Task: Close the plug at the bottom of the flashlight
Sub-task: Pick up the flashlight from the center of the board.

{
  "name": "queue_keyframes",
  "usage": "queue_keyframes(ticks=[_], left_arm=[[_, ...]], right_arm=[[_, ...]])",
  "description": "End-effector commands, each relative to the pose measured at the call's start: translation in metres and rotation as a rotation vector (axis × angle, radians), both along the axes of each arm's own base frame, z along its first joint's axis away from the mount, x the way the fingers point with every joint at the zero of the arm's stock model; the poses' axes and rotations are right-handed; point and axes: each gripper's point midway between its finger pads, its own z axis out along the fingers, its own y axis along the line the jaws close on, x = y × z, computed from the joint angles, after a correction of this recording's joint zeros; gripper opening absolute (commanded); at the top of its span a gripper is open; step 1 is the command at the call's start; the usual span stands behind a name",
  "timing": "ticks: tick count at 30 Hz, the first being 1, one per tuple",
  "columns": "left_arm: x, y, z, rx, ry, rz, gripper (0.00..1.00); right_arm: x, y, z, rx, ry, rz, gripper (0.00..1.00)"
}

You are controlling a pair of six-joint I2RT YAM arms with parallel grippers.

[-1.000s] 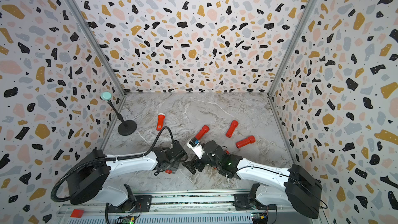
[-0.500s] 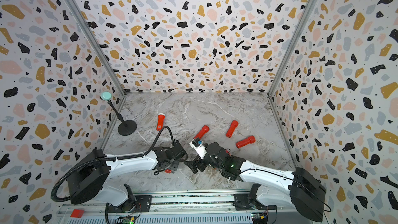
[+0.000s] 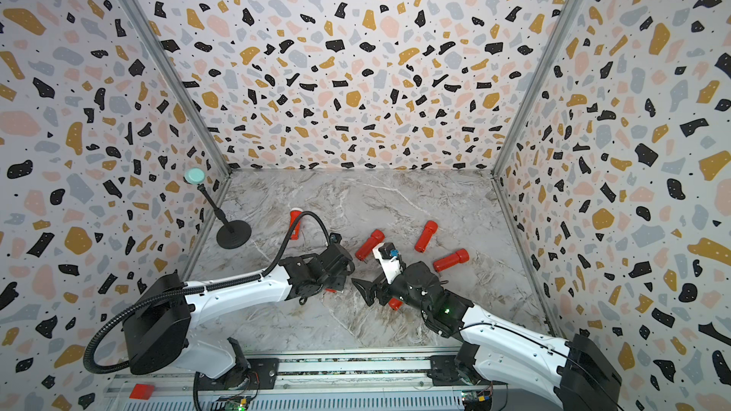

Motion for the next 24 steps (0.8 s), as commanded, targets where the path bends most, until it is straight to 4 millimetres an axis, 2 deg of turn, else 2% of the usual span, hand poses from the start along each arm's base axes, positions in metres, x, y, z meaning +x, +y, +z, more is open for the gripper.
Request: queue_keyframes(ticks=[1,4,6,9,12,18,24], left_arm=[[0.024,-0.030,0.046,-0.120,-0.135,-0.031,0.00],[0.035,-0.056,0.078,-0.229,-0.187,-0.091,0.00],[0.040,-0.077,0.107,-0.335,-0.235,-0.147,0.00],[0.051,-0.092,0.146,-0.461,-0.308,-0.168,0.00],[0.060,-0.102,0.173,-0.606,-0.330,-0.200,0.00],[0.077,-0.108,0.205,-0.877,-0.337,-0.230,0.00],[0.090,-0.100,0.215,-1.022,-0.328,-0.235,0.00]], right_arm=[[0.009,-0.012,0.023,0.081,-0.006,-0.063,0.99],[0.010,-0.019,0.028,0.115,-0.006,-0.079,0.99],[0.010,-0.025,0.033,0.141,-0.011,-0.101,0.99],[0.013,-0.033,0.044,0.178,-0.015,-0.127,0.99],[0.017,-0.039,0.053,0.204,-0.013,-0.151,0.99],[0.027,-0.043,0.064,0.243,0.009,-0.170,0.99],[0.037,-0.049,0.078,0.339,0.030,-0.198,0.99]])
